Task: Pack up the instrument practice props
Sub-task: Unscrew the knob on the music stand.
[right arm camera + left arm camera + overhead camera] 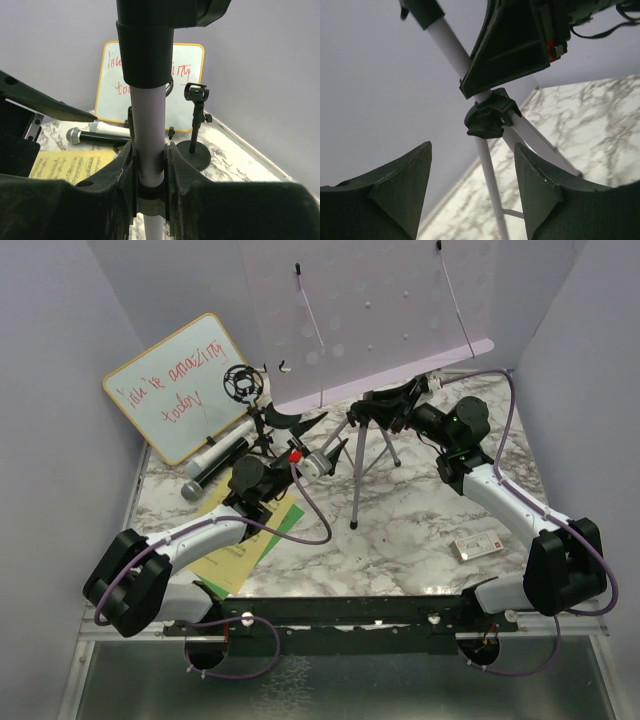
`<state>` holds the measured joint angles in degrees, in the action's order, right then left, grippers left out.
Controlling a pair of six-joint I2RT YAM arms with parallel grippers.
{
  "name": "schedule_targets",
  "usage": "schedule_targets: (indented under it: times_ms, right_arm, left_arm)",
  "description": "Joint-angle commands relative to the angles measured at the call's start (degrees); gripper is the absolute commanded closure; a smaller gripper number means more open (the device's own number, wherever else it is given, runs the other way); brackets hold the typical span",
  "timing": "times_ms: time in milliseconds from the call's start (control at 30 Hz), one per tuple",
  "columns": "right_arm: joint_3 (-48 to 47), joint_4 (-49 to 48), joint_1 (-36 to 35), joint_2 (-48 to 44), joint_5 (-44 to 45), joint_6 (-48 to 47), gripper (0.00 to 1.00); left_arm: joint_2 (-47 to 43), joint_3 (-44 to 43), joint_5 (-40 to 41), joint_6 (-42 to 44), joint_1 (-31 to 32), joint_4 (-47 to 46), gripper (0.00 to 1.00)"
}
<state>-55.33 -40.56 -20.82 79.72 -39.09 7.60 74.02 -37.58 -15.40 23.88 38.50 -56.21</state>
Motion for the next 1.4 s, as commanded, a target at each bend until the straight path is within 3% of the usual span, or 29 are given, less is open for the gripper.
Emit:
schedule_targets:
  times_ms: [0, 267, 467, 867, 967, 1133, 1367]
  right_arm:
    - [-0.4, 6.1, -0.6, 1.6, -5.3, 0.6, 0.99]
    - [-0.4, 6.0, -0.6, 1.7, -5.4, 0.9, 0.99]
    - [-0.5, 5.9, -0.5, 1.8, -5.6, 0.9, 0.99]
    - [-0.6, 6.2, -0.5, 1.7, -5.6, 0.7, 0.99]
    - [-0.6, 6.2, -0.6, 1.7, -5.6, 0.7, 0.99]
    - [-0.6, 6.3, -0.6, 1.6, -5.6, 0.7, 0.99]
    - [-0.7, 6.5, -0.5, 1.8, -5.6, 0.8, 0.99]
  left_arm:
    - [2.6, -1.0, -3.6, 25.0, 1.3, -3.4, 0.32]
    - [6.3, -5.1, 0.3, 45.7, 4.4, 6.7, 0.33]
    - [8.2, -9.8, 2.4, 51.4, 5.0, 12.2, 0.38]
    - [8.6, -12.6, 2.3, 48.6, 5.0, 21.3, 0.79]
    - [7.9, -13.5, 1.3, 42.4, 5.0, 22.8, 0.9]
    - [7.3, -16.1, 2.3, 20.1, 4.9, 23.6, 0.94]
    - [8.5, -18.6, 3.3, -19.9, 3.7, 23.5, 0.96]
